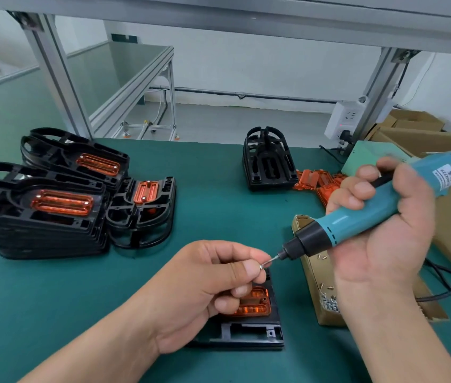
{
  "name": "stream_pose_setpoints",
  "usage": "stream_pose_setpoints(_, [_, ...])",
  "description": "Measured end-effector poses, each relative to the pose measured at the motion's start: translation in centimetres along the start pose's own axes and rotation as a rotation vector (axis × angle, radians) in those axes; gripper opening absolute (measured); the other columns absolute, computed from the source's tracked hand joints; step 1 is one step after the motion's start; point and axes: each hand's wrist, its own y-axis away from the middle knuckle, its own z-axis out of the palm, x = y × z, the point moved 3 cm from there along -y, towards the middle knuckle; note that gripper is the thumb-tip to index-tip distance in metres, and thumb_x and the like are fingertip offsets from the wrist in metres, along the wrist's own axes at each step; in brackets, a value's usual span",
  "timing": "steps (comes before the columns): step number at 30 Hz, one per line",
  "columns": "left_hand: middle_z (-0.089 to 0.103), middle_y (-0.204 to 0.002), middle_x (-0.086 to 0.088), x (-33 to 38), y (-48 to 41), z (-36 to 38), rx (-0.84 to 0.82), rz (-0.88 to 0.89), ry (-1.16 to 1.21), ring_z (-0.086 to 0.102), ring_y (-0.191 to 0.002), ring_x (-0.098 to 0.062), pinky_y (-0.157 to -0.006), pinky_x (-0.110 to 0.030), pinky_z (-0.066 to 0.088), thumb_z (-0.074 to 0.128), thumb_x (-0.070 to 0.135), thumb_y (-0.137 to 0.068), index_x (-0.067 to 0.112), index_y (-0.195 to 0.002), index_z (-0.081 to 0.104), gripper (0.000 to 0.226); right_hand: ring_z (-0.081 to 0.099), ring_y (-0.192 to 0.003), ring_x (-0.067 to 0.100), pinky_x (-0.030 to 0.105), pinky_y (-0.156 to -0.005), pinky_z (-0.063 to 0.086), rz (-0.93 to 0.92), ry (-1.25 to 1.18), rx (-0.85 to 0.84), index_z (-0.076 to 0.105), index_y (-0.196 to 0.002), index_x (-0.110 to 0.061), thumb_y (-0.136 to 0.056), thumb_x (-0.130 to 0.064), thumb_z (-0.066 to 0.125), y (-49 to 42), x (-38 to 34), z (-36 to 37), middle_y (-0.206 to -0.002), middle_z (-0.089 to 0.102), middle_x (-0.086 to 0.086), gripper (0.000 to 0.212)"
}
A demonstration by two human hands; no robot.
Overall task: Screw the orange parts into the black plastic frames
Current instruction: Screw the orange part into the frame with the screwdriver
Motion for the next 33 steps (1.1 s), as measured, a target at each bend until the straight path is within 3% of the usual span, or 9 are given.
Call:
stream_pose_setpoints(14, [0.071, -0.082, -0.012, 0.14, -0.05, -0.54, 0.128, 0.120, -0.148, 0.045, -0.060, -0.011, -0.048, -0.018, 0.035, 0.081, 0.014, -0.075, 0.009, -0.097, 0.082, 0.023, 0.053, -0.067, 0.009, 0.021, -0.063, 0.047, -0.002, 0.030, -0.072, 0.057, -0.100, -0.017, -0.107, -0.019, 0.050, 0.33, 0.20, 0.46, -0.089, 0.058, -0.001, 0.011])
stream_pose_setpoints(20, [0.065, -0.079, 0.000, 0.36, 0.04, -0.63, 0.176, 0.152, -0.259, 0.042, -0.061, -0.010, -0.051, -0.019, 0.033, 0.084, 0.019, -0.073, 0.016, -0.096, 0.082, 0.023, 0.053, -0.069, 0.010, 0.022, -0.065, 0.047, 0.010, 0.043, -0.063, 0.056, -0.100, -0.018, -0.108, -0.020, 0.052, 0.46, 0.31, 0.43, -0.089, 0.057, -0.001, 0.009])
stream_pose_setpoints(27, [0.076, -0.089, -0.008, 0.46, 0.06, -0.75, 0.160, 0.175, -0.275, 0.036, -0.058, -0.012, -0.051, -0.019, 0.033, 0.084, 0.029, -0.073, 0.019, -0.099, 0.081, 0.028, 0.055, -0.069, 0.011, 0.022, -0.065, 0.048, 0.028, 0.031, -0.070, 0.057, -0.102, -0.019, -0.108, -0.024, 0.054, 0.65, 0.55, 0.66, -0.089, 0.059, 0.000, 0.009])
stream_pose_setpoints(33, [0.079, -0.086, -0.002, 0.66, 0.10, -0.68, 0.216, 0.249, -0.408, 0.054, -0.058, 0.000, -0.053, -0.011, 0.041, 0.078, 0.027, -0.079, 0.028, -0.096, 0.082, 0.018, 0.056, -0.068, 0.013, 0.023, -0.064, 0.049, 0.059, 0.055, -0.037, 0.057, -0.101, -0.018, -0.107, -0.021, 0.057, 0.42, 0.90, 0.36, -0.088, 0.060, 0.000, 0.006])
